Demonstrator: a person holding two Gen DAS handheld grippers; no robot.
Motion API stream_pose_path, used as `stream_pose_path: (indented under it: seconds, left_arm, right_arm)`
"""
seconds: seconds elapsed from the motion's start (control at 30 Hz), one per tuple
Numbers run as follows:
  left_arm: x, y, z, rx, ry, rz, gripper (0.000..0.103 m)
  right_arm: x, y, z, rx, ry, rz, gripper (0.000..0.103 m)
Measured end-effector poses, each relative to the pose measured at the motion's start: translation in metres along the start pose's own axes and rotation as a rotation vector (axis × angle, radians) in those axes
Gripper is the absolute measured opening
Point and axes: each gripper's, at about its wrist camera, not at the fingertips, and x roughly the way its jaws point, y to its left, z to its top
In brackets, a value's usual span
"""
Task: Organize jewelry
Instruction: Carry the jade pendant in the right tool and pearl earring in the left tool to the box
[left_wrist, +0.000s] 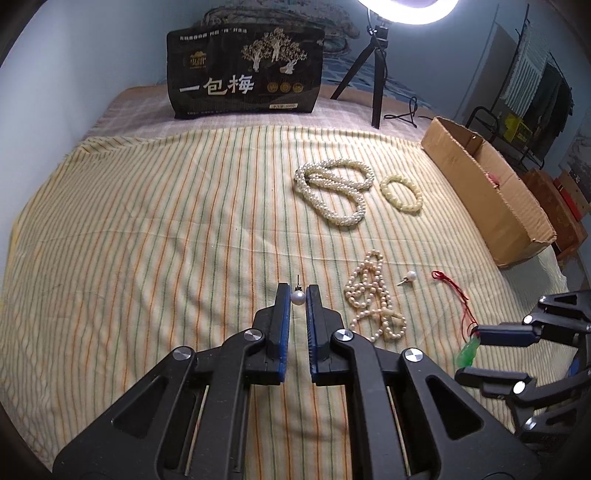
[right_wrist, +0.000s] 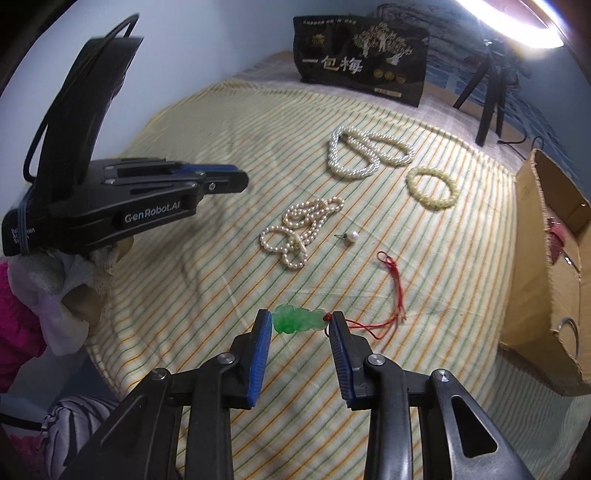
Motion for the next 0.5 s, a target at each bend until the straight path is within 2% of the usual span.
stream_pose_path:
  seconds: [0.5]
  left_arm:
    - [-0.043, -0.025, 0.009, 0.039, -0.058, -0.033, 0.006]
  right_arm:
    - [-0.076, -0.028, -0.010, 0.068, -0.113, -0.038, 0.032]
